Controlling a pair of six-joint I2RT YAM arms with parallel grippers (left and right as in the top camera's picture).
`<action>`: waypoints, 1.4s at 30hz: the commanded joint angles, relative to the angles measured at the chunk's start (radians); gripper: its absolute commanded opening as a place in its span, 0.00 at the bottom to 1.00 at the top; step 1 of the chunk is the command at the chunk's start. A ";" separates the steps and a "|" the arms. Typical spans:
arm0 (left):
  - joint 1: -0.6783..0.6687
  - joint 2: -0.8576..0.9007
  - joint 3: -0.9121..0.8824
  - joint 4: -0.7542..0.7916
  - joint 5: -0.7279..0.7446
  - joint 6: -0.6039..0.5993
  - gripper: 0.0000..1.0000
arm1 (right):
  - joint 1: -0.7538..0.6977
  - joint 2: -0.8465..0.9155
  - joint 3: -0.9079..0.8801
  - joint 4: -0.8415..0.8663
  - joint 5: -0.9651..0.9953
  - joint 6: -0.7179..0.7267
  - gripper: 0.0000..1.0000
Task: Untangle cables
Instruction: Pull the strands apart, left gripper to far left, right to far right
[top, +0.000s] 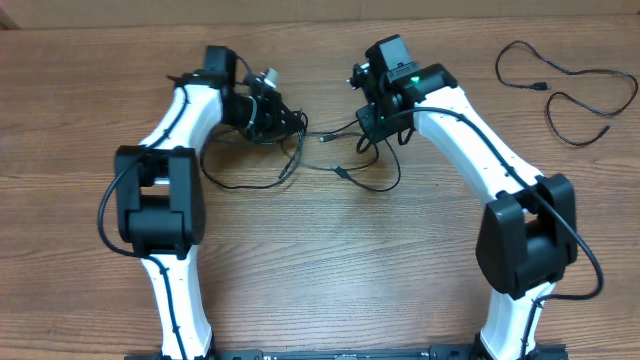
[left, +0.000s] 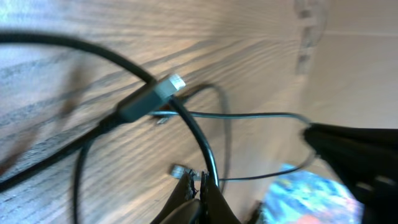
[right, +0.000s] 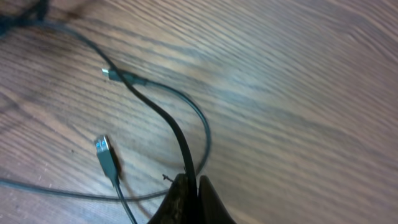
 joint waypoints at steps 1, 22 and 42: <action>0.048 -0.129 0.011 0.006 0.152 0.015 0.04 | -0.033 -0.100 0.034 -0.019 0.059 0.086 0.04; 0.485 -0.613 0.010 -0.085 0.241 -0.053 0.04 | -0.144 -0.183 0.032 -0.074 0.091 0.234 0.04; 0.481 -0.613 0.009 -0.270 -0.100 -0.026 0.04 | -0.454 -0.182 0.032 -0.130 0.406 0.584 0.04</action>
